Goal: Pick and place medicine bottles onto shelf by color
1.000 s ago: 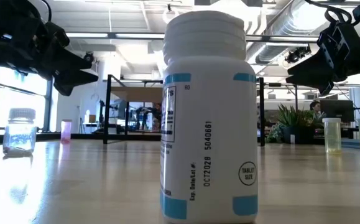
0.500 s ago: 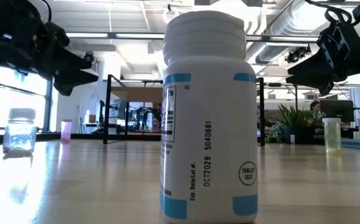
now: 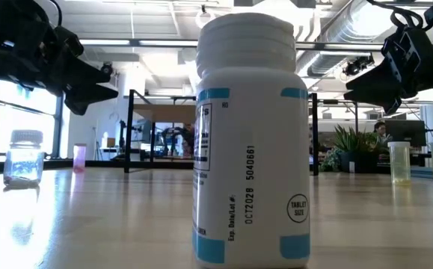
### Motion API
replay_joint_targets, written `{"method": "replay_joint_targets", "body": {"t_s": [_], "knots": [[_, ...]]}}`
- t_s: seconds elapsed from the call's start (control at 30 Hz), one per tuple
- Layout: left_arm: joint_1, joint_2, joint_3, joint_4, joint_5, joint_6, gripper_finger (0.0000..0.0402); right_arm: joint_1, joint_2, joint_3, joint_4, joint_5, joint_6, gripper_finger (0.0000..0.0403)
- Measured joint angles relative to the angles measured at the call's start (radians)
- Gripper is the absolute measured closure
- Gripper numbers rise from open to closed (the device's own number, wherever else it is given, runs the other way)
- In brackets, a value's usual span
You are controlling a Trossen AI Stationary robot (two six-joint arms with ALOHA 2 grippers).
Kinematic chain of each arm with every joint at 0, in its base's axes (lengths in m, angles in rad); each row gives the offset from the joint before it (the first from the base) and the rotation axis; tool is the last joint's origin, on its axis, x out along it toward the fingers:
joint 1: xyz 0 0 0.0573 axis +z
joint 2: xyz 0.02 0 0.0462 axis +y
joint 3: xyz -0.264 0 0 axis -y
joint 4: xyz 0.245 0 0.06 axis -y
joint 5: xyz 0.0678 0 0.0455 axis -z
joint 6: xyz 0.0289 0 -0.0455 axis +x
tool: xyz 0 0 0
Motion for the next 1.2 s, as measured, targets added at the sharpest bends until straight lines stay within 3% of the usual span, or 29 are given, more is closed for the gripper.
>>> {"method": "replay_joint_targets", "body": {"t_s": [0.33,0.83,1.2], "knots": [[0.0,0.0,0.0,0.001,-0.002,-0.002,0.0177,0.0,0.0,0.0,0.0,0.0,0.0,0.0233],[0.0,0.0,0.0,0.001,-0.103,-0.085,0.0177,-0.002,0.0,0.0,0.002,0.023,-0.022,0.0233],[0.0,0.0,0.0,0.001,-0.109,-0.037,0.0177,-0.002,0.0,0.0,0.003,0.021,0.157,0.0233]]}}
